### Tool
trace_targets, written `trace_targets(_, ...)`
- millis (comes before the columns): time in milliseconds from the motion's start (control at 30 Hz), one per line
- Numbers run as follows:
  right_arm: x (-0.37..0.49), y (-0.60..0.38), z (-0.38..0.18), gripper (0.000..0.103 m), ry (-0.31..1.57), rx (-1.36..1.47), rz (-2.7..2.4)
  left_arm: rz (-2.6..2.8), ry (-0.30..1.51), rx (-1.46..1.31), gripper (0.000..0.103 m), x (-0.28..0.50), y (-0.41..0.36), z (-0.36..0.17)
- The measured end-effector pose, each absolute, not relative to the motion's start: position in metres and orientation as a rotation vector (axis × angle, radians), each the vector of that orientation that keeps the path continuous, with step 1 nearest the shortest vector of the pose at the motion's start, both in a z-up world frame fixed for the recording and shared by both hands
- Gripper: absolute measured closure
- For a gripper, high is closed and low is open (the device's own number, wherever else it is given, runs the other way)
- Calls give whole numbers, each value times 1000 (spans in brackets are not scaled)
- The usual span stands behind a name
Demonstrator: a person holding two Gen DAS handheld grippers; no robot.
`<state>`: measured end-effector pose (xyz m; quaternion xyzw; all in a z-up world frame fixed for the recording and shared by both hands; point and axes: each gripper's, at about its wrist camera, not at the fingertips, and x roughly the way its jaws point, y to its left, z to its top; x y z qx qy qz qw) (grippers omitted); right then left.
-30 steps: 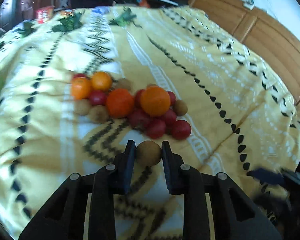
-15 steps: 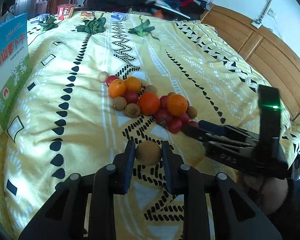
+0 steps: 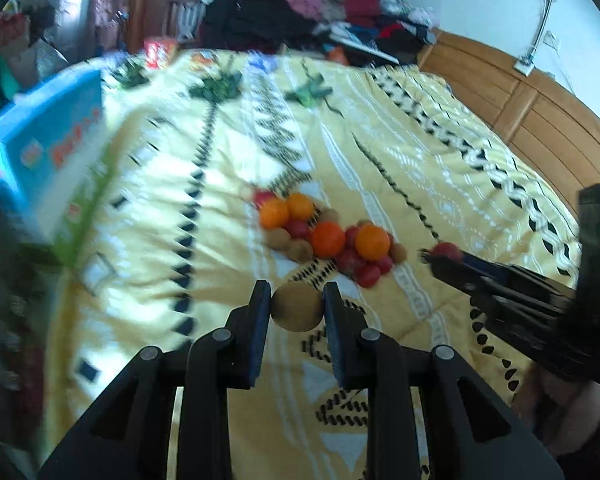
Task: Organize fruits
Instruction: 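Grasp another brown kiwi with the left tool while the right tool grasps a red tomato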
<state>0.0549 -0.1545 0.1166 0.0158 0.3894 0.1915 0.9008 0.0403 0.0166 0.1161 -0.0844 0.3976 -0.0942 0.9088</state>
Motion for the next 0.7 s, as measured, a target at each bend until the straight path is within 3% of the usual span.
trace_targets(400, 2, -63, 217, 76, 625, -27, 609, 60, 591, -219, 76, -35, 131, 217)
trace_targets(700, -33, 39, 258, 76, 548, -112, 805, 296, 504, -294, 76, -110, 245, 243)
